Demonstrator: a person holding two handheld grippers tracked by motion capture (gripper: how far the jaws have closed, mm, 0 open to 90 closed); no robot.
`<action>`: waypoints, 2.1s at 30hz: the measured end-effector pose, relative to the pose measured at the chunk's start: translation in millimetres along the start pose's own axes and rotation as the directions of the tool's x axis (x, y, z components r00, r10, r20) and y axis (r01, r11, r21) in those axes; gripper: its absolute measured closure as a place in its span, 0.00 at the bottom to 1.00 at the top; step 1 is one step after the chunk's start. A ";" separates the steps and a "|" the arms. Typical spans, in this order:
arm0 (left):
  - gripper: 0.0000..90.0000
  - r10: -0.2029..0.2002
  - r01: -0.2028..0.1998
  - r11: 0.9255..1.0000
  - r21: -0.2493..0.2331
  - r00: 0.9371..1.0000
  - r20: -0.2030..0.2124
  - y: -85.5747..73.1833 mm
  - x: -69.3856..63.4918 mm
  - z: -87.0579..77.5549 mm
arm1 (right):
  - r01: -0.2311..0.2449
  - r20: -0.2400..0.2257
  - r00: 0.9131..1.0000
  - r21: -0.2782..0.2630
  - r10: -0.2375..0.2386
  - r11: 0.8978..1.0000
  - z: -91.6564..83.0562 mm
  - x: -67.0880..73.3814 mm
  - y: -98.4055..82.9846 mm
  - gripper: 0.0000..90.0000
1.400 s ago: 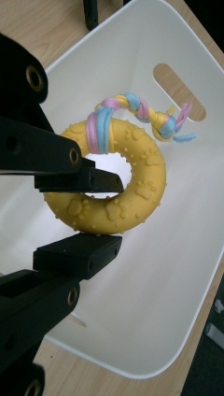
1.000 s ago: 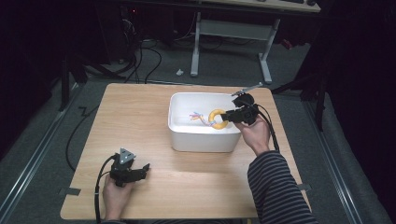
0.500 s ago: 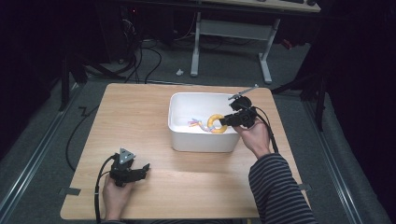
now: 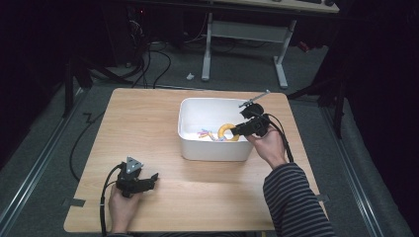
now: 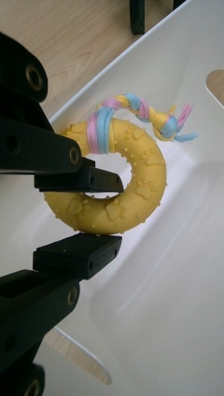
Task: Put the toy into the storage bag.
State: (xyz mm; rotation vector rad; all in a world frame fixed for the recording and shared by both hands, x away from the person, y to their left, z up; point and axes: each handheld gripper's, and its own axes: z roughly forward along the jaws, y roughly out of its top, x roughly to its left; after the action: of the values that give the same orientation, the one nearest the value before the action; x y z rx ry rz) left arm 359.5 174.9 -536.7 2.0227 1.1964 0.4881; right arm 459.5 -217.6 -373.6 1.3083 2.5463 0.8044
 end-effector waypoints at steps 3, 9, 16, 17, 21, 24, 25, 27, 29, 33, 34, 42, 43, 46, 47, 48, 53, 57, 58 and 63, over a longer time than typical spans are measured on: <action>0.26 0.000 0.000 1.000 0.000 1.000 0.000 0.0 0.0 0.0 | 0.006 -0.001 1.000 0.000 -0.006 1.000 -0.1 0.7 -0.2 0.76; 0.26 0.000 0.000 1.000 0.001 1.000 0.000 0.0 -0.1 0.1 | -0.005 -0.006 1.000 -0.063 0.005 0.998 -7.0 0.2 -1.1 0.62; 0.26 0.000 0.000 1.000 0.001 1.000 -0.002 0.1 -0.1 0.1 | 0.008 0.054 0.999 -0.105 -0.002 0.994 -21.8 0.1 -6.0 0.57; 0.26 0.000 0.000 1.000 0.001 1.000 -0.002 0.1 -0.1 0.1 | 0.010 0.062 0.998 -0.116 -0.003 0.993 -25.1 0.2 -7.2 0.57; 0.26 0.001 -0.001 1.000 0.001 1.000 -0.002 0.1 -0.2 0.2 | 0.010 0.074 0.997 -0.174 0.003 0.985 -41.8 0.0 -16.3 0.57; 0.26 0.001 -0.001 1.000 0.001 1.000 -0.003 0.1 -0.2 0.2 | 0.008 0.078 0.997 -0.198 0.008 0.980 -49.8 -2.8 -22.6 0.57; 0.26 0.001 -0.001 1.000 0.001 1.000 -0.003 0.1 -0.2 0.2 | 0.008 0.078 0.997 -0.198 0.008 0.980 -49.8 -2.8 -22.6 0.57; 0.26 0.001 -0.001 1.000 0.001 1.000 -0.002 0.1 -0.1 0.1 | -0.002 0.080 0.997 -0.204 0.019 0.979 -53.9 -4.3 -26.0 0.57; 0.26 0.000 0.000 1.000 0.001 1.000 -0.002 0.1 -0.1 0.1 | 0.000 0.083 0.996 -0.219 0.019 0.976 -58.6 -6.4 -30.2 0.57; 0.26 0.000 0.000 1.000 0.001 1.000 -0.001 0.1 0.1 0.1 | -0.005 0.090 0.996 -0.231 0.027 0.973 -65.8 -9.6 -38.5 0.57; 0.26 -0.001 0.001 1.000 0.001 1.000 -0.001 0.1 0.1 0.1 | -0.007 0.090 0.996 -0.233 0.029 0.973 -66.2 -10.1 -39.2 0.57; 0.26 0.000 0.000 1.000 0.000 1.000 -0.001 0.1 0.2 0.1 | -0.015 0.096 0.994 -0.256 0.041 0.967 -74.3 -15.1 -48.3 0.56; 0.26 -0.001 0.001 1.000 0.000 1.000 -0.001 0.1 0.2 0.1 | -0.021 0.097 0.994 -0.261 0.048 0.965 -76.4 -16.2 -51.0 0.56; 0.26 0.000 0.000 1.000 0.001 1.000 -0.002 0.1 0.2 0.1 | -0.029 0.095 0.994 -0.266 0.056 0.964 -78.8 -17.4 -53.9 0.56; 0.26 0.000 0.000 1.000 0.001 1.000 -0.001 0.1 0.1 0.1 | -0.033 0.095 0.994 -0.273 0.061 0.961 -80.8 -18.2 -56.6 0.56; 0.26 0.000 0.000 1.000 0.001 1.000 -0.001 0.1 0.1 0.1 | -0.036 0.094 0.994 -0.273 0.064 0.961 -82.2 -18.4 -58.4 0.56; 0.26 0.000 0.000 1.000 0.001 1.000 -0.002 0.1 0.0 0.1 | -0.037 0.102 0.992 -0.279 0.068 0.960 -85.5 -19.9 -66.1 0.55; 0.26 0.000 0.000 1.000 0.001 1.000 -0.002 0.1 -0.1 0.1 | -0.049 0.102 0.991 -0.285 0.081 0.957 -88.7 -22.8 -73.2 0.54; 0.26 0.000 0.000 1.000 0.001 1.000 -0.002 0.1 0.0 0.1 | -0.052 0.102 0.991 -0.287 0.084 0.956 -89.5 -23.3 -75.4 0.54; 0.26 -0.001 0.001 1.000 0.001 1.000 -0.002 0.1 0.1 0.1 | -0.058 0.104 0.990 -0.292 0.092 0.955 -94.2 -25.5 -86.2 0.54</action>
State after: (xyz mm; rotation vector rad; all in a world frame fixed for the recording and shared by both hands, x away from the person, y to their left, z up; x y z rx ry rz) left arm 359.7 174.9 -536.7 2.0232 1.1985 0.4891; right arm 378.5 -314.8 -342.9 1.3201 2.2002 1.0369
